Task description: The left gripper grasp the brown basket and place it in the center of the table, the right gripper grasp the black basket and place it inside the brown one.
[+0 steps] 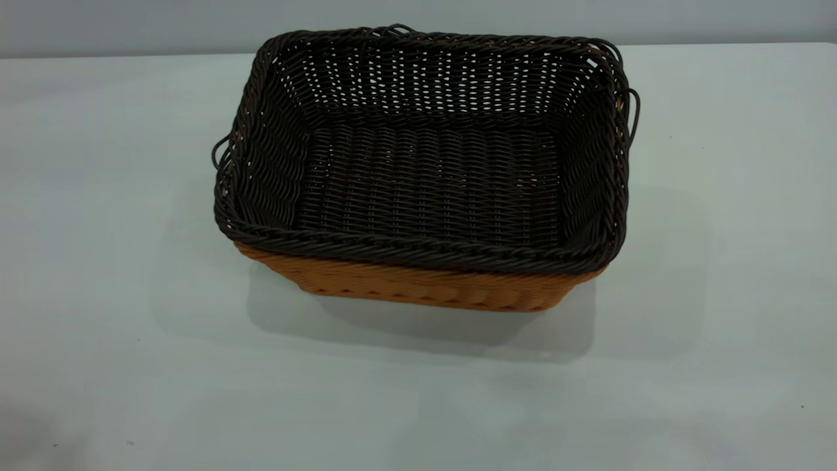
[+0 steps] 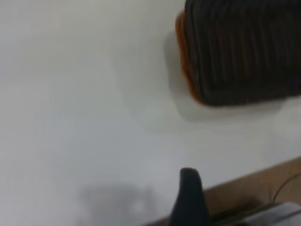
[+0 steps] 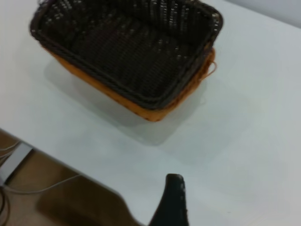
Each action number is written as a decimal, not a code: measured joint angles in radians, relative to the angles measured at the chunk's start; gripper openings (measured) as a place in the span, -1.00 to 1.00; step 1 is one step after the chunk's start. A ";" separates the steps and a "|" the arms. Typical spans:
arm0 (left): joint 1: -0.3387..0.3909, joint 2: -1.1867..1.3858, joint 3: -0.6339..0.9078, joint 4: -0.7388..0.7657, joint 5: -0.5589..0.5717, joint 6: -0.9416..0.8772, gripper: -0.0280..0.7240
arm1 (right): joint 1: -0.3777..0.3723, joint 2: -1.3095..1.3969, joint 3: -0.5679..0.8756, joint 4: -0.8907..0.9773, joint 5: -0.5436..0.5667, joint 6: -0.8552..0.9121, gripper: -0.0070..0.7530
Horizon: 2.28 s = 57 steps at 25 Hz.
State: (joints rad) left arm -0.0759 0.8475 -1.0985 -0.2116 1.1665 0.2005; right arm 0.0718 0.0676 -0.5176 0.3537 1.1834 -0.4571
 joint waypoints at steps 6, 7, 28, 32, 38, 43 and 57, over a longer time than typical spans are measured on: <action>0.000 -0.195 0.173 0.023 0.000 -0.007 0.47 | 0.000 -0.029 0.036 -0.035 -0.025 0.062 0.58; 0.000 -0.232 0.199 0.031 0.000 -0.008 0.47 | 0.000 -0.029 0.037 -0.044 -0.030 0.080 0.58; 0.000 -0.745 0.602 0.074 -0.043 -0.027 0.47 | 0.000 -0.029 0.039 -0.078 -0.042 0.139 0.58; 0.000 -0.745 0.608 0.074 -0.053 -0.029 0.47 | 0.000 -0.029 0.039 -0.078 -0.042 0.139 0.58; 0.000 -0.745 0.608 0.074 -0.053 -0.031 0.47 | 0.000 -0.029 0.039 -0.078 -0.042 0.139 0.58; 0.000 -0.755 0.608 0.085 -0.053 -0.019 0.47 | 0.000 -0.029 0.039 -0.078 -0.042 0.139 0.58; 0.033 -0.866 0.609 0.261 -0.056 -0.208 0.47 | 0.000 -0.029 0.039 -0.078 -0.042 0.139 0.58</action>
State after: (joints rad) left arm -0.0427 -0.0187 -0.4893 0.0493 1.1103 -0.0074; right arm 0.0718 0.0382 -0.4787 0.2761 1.1413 -0.3182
